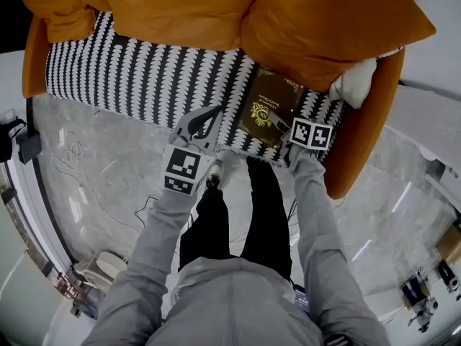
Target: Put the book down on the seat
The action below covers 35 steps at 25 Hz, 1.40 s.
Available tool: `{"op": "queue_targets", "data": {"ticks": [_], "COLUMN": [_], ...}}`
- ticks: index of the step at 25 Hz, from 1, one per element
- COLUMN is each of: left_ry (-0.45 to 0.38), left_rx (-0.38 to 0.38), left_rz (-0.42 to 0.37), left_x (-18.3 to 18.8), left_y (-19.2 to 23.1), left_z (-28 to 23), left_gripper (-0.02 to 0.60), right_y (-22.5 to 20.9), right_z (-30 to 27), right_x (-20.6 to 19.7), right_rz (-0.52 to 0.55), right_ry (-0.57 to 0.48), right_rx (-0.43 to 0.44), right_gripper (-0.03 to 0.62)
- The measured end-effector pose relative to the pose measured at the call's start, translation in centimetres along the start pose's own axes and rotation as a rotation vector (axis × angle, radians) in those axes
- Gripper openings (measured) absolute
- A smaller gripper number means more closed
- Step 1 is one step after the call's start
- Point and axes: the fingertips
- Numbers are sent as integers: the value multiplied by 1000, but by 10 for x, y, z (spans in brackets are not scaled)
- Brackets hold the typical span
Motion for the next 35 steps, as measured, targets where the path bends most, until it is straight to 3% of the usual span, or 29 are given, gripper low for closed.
{"op": "queue_targets", "data": {"ticks": [6, 10, 19, 27, 35], "left_ry": [20, 24, 39, 14, -72], "left_rx": [-19, -32, -40, -47, -39], "left_rz": [13, 3, -5, -38, -87], "left_x": [-3, -2, -13, 1, 38], "left_y": [5, -5, 3, 3, -3], "left_z": [6, 7, 28, 78, 137], "left_gripper": [26, 26, 26, 26, 26], "right_y": [-9, -27, -25, 29, 101], "right_z": [11, 24, 28, 61, 145], "right_x": [-5, -10, -25, -33, -12], "right_rz": [-21, -75, -75, -58, 30], "right_ry": [10, -20, -40, -92, -276], "right_rx": [-73, -80, -122, -103, -128], "right_gripper": [295, 295, 295, 294, 293]}}
Point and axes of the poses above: the fingertips, and each gripper's own axes: z backward along the fingers, y to its left, x out of its top, and after that the axes turned 8 degrees about y, right-handed
